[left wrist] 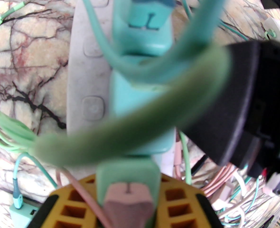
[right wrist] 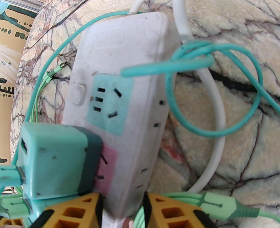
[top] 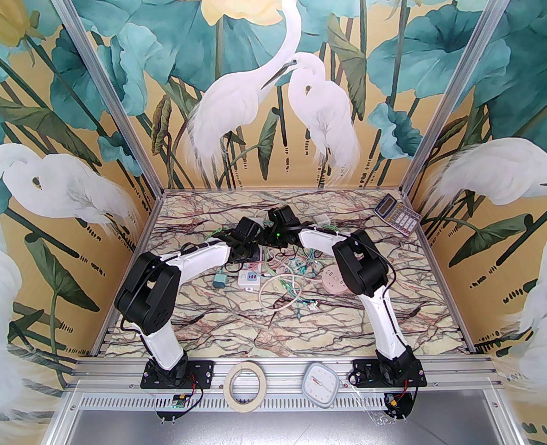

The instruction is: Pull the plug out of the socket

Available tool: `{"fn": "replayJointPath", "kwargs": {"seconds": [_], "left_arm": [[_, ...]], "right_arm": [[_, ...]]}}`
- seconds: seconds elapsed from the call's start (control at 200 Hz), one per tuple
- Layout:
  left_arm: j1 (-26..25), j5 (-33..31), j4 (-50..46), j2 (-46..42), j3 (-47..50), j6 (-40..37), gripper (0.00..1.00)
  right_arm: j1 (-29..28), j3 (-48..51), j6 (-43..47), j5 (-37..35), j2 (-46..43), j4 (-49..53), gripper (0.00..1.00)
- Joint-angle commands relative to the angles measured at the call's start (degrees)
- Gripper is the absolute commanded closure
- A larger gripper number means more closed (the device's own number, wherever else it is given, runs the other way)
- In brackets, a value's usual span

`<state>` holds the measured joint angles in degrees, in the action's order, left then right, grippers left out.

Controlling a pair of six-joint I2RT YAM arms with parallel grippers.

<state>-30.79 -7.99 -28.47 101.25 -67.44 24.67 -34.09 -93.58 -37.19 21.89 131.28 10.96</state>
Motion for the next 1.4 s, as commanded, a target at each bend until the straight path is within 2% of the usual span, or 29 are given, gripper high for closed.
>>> {"fn": "replayJointPath", "kwargs": {"seconds": [0.0, 0.15, 0.375, 0.505, 0.695, 0.83, 0.935, 1.065, 1.26, 1.395], "left_arm": [[-2.8, -2.4, -0.7, -1.6, -5.5, -1.9, 0.89], [-7.7, -11.6, -4.0, 1.0, -8.4, -4.2, 0.91], [-7.0, -11.7, -5.3, -2.6, -8.2, -3.1, 0.94], [-5.3, -12.0, -5.9, -8.3, -8.2, -2.6, 0.92], [2.0, -12.4, -3.8, -20.2, -0.4, 0.2, 0.91], [10.3, -7.6, 0.2, -28.6, 10.2, 5.3, 0.89], [15.6, -3.2, 3.1, -30.7, 17.6, 7.8, 0.88], [17.8, -2.2, 3.9, -28.6, 22.0, 10.0, 0.88], [22.4, 7.4, 11.8, -23.8, 28.1, 14.4, 0.87], [22.9, 9.2, 12.1, -20.1, 27.6, 15.5, 0.87]], "right_arm": [[-0.2, 2.4, 1.5, -4.7, 2.6, 9.6, 0.64], [-0.3, 2.3, 1.6, -4.7, 2.5, 9.7, 0.64], [-0.3, 2.3, 1.7, -4.9, 2.5, 9.8, 0.64], [-0.3, 2.3, 1.6, -5.0, 2.5, 9.9, 0.63], [-0.3, 2.9, 1.7, -4.8, 1.9, 9.1, 0.61], [-0.3, 3.8, 1.7, -4.7, 1.1, 7.9, 0.59], [-0.3, 4.5, 1.6, -4.5, 0.6, 7.0, 0.58], [-0.4, 5.2, 1.6, -4.5, 0.0, 6.2, 0.56], [-0.4, 6.3, 1.8, -4.6, -1.2, 5.0, 0.53], [-0.5, 6.4, 2.0, -5.1, -1.5, 5.1, 0.53]]}}
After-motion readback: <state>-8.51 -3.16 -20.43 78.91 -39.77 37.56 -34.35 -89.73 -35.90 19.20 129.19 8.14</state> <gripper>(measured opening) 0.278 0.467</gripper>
